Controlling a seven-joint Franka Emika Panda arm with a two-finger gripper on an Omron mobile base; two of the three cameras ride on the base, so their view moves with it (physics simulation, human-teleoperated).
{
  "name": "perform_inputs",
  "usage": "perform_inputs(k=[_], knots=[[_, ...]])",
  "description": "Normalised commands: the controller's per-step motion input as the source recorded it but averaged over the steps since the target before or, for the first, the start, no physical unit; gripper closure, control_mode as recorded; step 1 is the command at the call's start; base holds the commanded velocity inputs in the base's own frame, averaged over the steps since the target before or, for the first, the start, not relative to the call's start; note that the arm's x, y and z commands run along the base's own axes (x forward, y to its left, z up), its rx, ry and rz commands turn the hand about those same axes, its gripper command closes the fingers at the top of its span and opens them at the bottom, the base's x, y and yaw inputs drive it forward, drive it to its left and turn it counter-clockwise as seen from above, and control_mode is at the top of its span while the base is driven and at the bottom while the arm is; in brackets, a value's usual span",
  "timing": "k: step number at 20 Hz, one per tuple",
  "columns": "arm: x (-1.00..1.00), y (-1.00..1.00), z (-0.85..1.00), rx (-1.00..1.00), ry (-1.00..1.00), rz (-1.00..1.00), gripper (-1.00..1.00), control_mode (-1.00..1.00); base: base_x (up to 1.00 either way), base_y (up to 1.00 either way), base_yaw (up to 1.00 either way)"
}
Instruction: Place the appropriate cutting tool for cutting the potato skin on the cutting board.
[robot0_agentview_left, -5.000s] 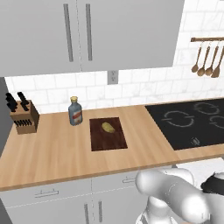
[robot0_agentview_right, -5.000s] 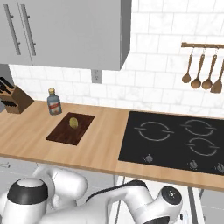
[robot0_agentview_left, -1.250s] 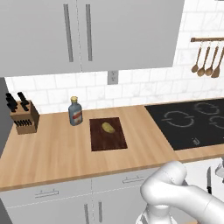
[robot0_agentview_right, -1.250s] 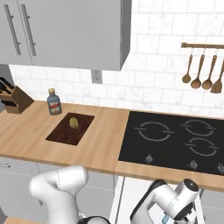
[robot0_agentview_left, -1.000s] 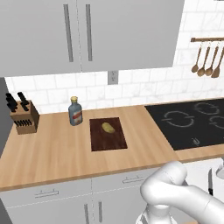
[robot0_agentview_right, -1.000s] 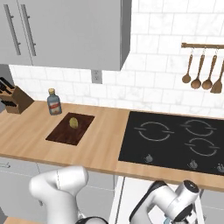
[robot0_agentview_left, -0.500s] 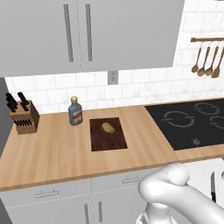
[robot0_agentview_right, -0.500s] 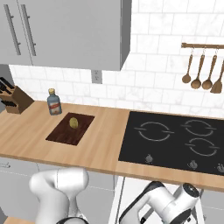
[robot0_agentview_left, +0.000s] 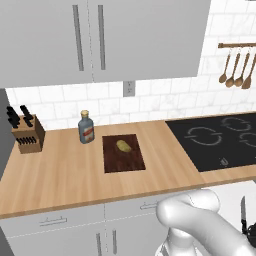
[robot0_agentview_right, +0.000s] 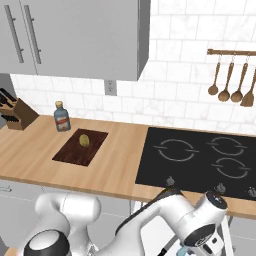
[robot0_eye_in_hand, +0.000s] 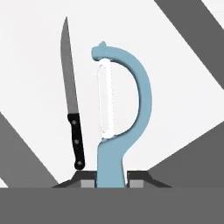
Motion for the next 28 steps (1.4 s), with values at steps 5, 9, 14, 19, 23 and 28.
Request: perform_inputs(k=[5,9,14,19,23,28], knots=[[-0.02,0.67,1.00,0.00,-0.01,0.02,1.00,-1.00,0.00,0.00,0.00],[0.29,0.97,1.00,-0.02,0.01,0.07,1.00,-1.00,0.00,0.00,0.00],[0.96,1.00,0.95,-0.14,0.08,0.04,1.00,-1.00,0.00,0.00,0.00],[1.00,1.00,0.44,-0.18,0.11,0.11,1.00,-1.00,0.00,0.00,0.00],[0.95,1.00,0.06,-0.25,0.05,0.12,1.00,-1.00,0.00,0.00,0.00],[0.48,1.00,-0.21,-0.23,0.06,0.13,1.00,-1.00,0.00,0.00,0.00]])
